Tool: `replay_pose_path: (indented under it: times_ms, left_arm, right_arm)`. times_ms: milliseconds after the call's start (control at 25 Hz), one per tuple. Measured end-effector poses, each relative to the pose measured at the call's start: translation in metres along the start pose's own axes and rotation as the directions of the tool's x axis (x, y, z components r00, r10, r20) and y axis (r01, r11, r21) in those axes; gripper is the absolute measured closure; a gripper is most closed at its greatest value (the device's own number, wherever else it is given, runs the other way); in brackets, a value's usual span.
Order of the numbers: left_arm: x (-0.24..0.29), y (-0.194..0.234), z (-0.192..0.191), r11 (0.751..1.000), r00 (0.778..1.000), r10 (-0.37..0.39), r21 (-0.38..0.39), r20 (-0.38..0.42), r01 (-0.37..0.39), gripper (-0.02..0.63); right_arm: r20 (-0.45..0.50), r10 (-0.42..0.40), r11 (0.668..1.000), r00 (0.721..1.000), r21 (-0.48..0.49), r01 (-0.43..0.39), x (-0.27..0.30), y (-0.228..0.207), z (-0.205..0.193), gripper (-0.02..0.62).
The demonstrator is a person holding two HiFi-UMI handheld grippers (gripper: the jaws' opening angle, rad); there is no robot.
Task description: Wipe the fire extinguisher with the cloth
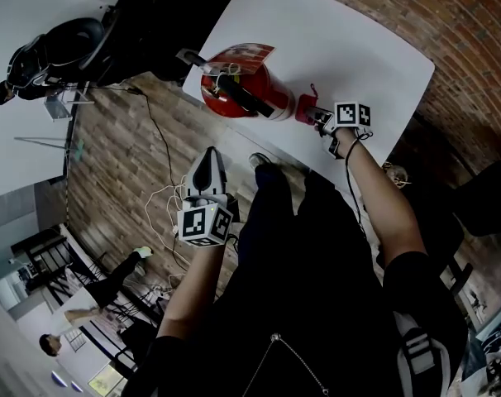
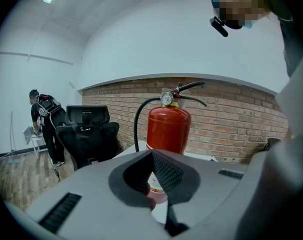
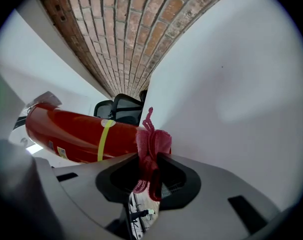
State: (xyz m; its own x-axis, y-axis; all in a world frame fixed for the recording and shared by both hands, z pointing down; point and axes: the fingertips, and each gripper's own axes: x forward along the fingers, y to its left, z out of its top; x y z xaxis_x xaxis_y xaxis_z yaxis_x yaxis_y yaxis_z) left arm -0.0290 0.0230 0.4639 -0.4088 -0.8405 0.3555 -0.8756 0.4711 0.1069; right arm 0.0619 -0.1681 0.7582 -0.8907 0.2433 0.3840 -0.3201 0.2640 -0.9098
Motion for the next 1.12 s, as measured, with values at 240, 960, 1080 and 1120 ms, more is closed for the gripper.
replay_pose_path:
  times_ms: [240, 960, 1080, 1120]
  left_arm:
    - [-0.012, 0.011, -0.002, 0.999, 0.999, 0.033, -0.012, 0.006, -0.033, 0.577]
    - [-0.009, 0.016, -0.006, 0.999, 1.0, 0.02, -0.03, 0.001, -0.02, 0.577]
    - [-0.006, 0.011, -0.005, 1.0, 1.0, -0.003, -0.021, -0.004, 0.003, 0.577]
    - [-0.005, 0.01, -0.004, 1.0, 1.0, -0.008, -0.019, -0.003, 0.008, 0.577]
  right_arm:
    - [-0.038, -0.073, 0.997, 0.997, 0.01, 0.073, 0.022, -0.021, -0.012, 0.494]
    - [0.071, 0.022, 0.992, 0.997, 0.125, -0.031, 0.036, -0.01, -0.015, 0.494]
    - [0.077, 0.055, 0.992, 0.996, 0.107, -0.063, 0.03, 0.003, -0.014, 0.494]
    - [0.079, 0.063, 0.992, 0.995, 0.103, -0.071, 0.028, 0.007, -0.014, 0.494]
